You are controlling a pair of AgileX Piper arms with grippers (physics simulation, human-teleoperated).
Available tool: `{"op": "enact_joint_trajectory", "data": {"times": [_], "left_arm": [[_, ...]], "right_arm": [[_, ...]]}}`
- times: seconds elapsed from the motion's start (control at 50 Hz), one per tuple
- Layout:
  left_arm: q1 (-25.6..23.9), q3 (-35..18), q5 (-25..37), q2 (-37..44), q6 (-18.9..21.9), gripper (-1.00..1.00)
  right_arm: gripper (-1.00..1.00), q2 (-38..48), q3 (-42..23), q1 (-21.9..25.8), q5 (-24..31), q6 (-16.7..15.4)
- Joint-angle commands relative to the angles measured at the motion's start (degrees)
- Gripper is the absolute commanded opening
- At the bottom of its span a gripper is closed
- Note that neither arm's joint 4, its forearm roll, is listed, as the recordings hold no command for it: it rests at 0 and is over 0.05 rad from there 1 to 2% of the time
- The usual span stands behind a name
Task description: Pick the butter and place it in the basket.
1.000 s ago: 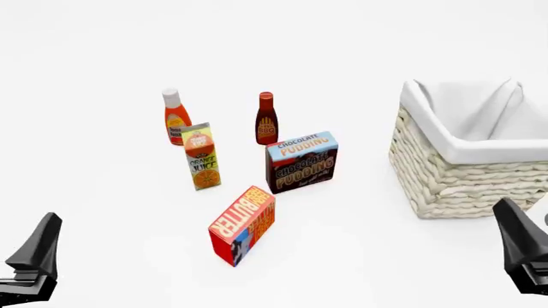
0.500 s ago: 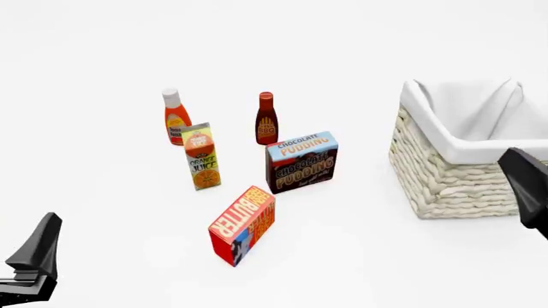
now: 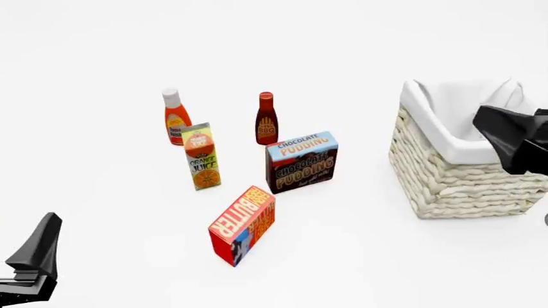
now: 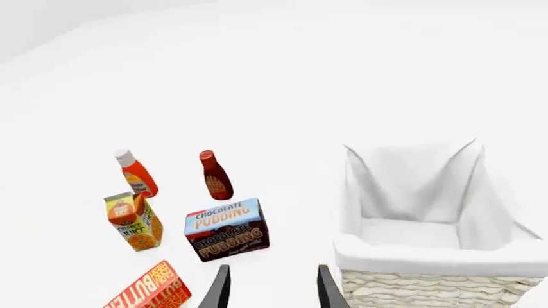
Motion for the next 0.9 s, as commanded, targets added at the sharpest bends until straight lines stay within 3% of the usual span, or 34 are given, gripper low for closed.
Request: {"op": "enact_joint_trajectory", "data": {"times": [0.02, 0.2, 0.28, 0.42, 0.74, 0.9], "left_arm": [[0.0, 0.0, 0.0, 0.0, 0.0, 1.00], [0.0, 0.0, 0.0, 0.0, 0.0, 1.00], [0.0, 0.0, 0.0, 0.0, 0.0, 1.00], [0.0, 0.0, 0.0, 0.0, 0.0, 1.00], [0.0, 0.0, 0.0, 0.0, 0.0, 1.00], [0.0, 0.0, 0.0, 0.0, 0.0, 1.00]], "right_arm": [[1.00, 7.4, -4.9, 0.8, 4.5, 4.0], [1.00, 9.1, -8.7, 1.0, 7.2, 4.5], [1.00, 10.2, -12.1, 3.9, 9.2, 4.5], [1.00, 13.0, -16.3, 9.3, 11.0, 7.2], [1.00, 18.8, -20.3, 10.1, 13.7, 13.1], [1.00, 20.3, -21.6, 10.8, 14.4, 14.3]]}}
